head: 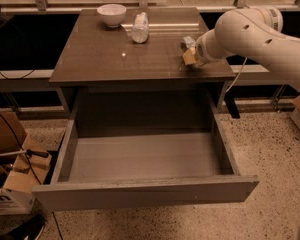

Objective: Place redbull can into top drawer

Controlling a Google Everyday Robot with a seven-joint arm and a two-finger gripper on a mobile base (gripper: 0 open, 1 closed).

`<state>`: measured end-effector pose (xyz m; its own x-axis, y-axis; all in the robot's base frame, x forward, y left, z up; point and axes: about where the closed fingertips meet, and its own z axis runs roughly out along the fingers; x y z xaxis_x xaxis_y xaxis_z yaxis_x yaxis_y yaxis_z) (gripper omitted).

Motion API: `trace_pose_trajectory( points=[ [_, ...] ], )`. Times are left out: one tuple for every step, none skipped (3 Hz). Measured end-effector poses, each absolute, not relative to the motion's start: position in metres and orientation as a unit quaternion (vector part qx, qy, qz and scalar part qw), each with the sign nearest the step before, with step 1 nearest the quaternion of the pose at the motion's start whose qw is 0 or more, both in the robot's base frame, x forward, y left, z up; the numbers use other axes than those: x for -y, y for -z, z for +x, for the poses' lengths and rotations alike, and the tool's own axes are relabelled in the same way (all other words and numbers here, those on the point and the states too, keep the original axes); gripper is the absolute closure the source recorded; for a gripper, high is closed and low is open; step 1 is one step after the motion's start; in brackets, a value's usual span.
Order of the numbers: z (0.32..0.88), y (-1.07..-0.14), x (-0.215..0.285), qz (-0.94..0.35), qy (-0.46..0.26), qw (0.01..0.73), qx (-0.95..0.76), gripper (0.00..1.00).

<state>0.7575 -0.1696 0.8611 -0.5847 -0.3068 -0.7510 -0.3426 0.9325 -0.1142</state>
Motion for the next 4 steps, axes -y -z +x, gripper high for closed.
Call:
trace_pose_trajectory(
  points=[
    [0.709,-0.881,0.167,-0.199,-0.039,0.411,-0.889,1.0],
    [0.65,-0.88,0.165,-0.217,-0.094,0.395,-0.888,1.0],
    [0.587,-0.861,0.141,-0.254,-0.166,0.358,-0.883,1.0],
    [0.529,-0.843,0.092,-0.303,-0.237,0.299,-0.873,1.0]
  ],
)
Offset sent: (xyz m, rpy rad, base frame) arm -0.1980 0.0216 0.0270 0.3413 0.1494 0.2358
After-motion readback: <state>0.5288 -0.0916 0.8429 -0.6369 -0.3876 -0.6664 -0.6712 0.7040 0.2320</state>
